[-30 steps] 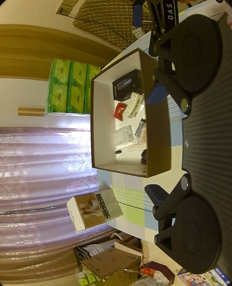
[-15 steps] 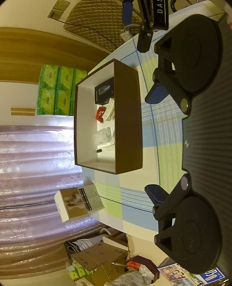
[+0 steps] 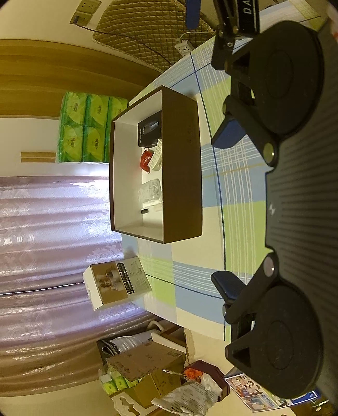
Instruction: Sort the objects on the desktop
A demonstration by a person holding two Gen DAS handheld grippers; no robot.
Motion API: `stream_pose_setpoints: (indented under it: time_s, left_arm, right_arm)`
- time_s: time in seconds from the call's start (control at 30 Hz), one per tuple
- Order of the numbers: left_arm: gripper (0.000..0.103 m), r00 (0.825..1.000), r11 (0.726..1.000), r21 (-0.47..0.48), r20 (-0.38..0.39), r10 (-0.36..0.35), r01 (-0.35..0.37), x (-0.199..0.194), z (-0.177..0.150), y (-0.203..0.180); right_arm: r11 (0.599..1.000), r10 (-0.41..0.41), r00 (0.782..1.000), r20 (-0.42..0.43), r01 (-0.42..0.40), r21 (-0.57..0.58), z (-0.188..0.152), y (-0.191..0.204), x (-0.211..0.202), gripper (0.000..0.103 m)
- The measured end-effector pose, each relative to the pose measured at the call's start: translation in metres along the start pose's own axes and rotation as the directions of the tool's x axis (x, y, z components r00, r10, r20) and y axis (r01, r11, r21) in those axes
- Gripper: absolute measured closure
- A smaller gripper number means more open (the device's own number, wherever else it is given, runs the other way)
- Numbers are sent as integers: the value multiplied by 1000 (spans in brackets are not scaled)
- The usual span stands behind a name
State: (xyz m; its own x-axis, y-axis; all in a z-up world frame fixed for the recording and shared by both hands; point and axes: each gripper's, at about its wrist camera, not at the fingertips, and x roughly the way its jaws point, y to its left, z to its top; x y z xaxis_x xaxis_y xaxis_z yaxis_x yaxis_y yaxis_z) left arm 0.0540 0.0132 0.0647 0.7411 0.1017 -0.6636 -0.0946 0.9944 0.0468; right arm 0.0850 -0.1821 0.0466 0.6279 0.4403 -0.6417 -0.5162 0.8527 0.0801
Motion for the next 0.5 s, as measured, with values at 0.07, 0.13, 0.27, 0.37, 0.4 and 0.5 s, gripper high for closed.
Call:
stream_pose_setpoints:
  time_s: [0.07,0.13,0.27,0.37,0.4,0.5]
  left_arm:
    - [4,1000,1000,-1,-3,0,0,-2,-2,-1]
    - [4,1000,1000,-1,-6,-2,2,-3,-3,-2]
    - [4,1000,1000,1,-13,-4,4,-6,-8,-4]
    - [4,1000,1000,4,-21,-9,9,-8,-12,-7]
    - [4,1000,1000,3,-24,-10,10,-8,-14,-8]
    - [4,999,1000,4,-32,-11,11,-9,-18,-10]
  right_arm:
    - [1000,-3,1000,-3,3,-3,-3,1,-2,2]
    - [1000,-4,1000,-5,4,-1,-5,1,-3,2]
    - [1000,-5,1000,-7,5,0,-10,2,-7,2]
    - [1000,-2,1000,-10,2,-1,-12,3,-8,2]
    - [1000,-1,1000,-12,1,-2,-13,3,-9,2]
    - [1000,1,1000,-16,-1,-4,-16,5,-10,2]
